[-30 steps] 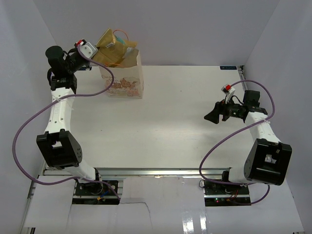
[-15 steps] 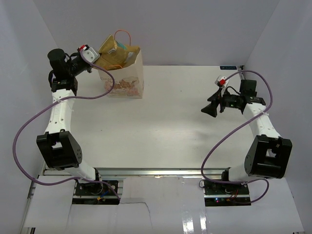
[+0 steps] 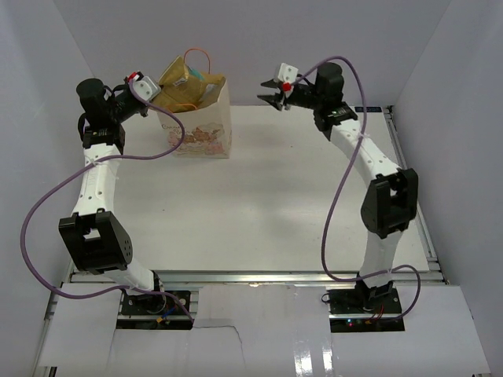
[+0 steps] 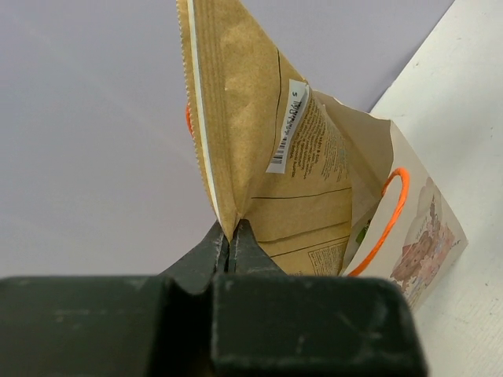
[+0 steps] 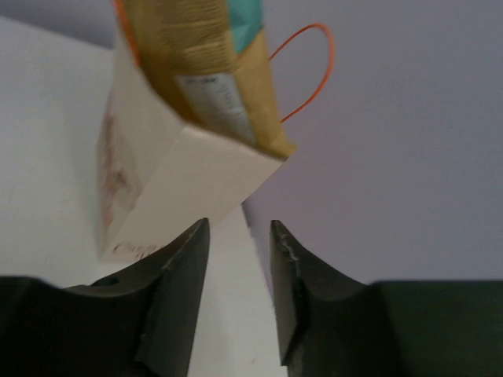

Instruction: Place the snacks into the paper bag

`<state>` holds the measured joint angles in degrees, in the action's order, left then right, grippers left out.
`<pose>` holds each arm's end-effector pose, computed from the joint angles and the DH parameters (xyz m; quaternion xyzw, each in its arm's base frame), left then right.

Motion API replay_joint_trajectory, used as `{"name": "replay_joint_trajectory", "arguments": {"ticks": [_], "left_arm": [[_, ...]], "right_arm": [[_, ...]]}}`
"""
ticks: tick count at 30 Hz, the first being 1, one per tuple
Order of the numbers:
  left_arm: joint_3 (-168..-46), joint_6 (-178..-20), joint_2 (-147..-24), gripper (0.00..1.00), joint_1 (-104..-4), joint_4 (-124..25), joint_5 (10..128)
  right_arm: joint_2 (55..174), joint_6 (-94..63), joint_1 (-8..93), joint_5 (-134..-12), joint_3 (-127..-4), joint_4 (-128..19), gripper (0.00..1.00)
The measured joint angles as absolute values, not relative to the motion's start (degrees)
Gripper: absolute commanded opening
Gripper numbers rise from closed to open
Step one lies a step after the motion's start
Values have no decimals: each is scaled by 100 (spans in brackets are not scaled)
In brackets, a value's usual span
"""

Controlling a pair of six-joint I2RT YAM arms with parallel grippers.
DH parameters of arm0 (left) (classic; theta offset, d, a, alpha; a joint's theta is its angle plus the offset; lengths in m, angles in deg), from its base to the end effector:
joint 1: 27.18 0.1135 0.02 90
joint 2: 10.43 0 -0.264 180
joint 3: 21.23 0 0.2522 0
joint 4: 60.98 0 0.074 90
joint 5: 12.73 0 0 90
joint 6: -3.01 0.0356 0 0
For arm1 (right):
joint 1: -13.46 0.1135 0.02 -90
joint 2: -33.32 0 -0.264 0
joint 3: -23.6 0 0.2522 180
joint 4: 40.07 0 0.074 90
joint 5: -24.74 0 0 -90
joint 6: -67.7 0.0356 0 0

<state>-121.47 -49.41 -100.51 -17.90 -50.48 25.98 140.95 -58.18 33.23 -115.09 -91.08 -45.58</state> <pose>0.3646 0.0314 0.4214 0.4522 0.5454 -0.0289 0.7052 0.4116 0.1769 0.3987 -0.5623 0.4186 0.1999 0.6846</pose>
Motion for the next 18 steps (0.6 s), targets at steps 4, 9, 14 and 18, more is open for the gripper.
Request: {"name": "replay_joint_trajectory", "arguments": {"ticks": [4,9,14,18], "left_arm": [[-12147,-4996,-10051,0,-1790,-5072,2609],[-12147,-4998,-10047,0,-1790,-5068,2625],[-12147,-4994,-10019,0,-1790,-5026,2697],[-12145,-4978,-10010,0,-1777,-5020,2725]], "right_arm": [[15245,-4941,4064,-9885,-10262,-3378,32],[16912,-4491,4986,-8112,-12114,-2433,32],[17808,-4436,5469,-7288,-12789,-1802,27],[17808,-4314,5460,-7006,-12479,-1605,19]]}}
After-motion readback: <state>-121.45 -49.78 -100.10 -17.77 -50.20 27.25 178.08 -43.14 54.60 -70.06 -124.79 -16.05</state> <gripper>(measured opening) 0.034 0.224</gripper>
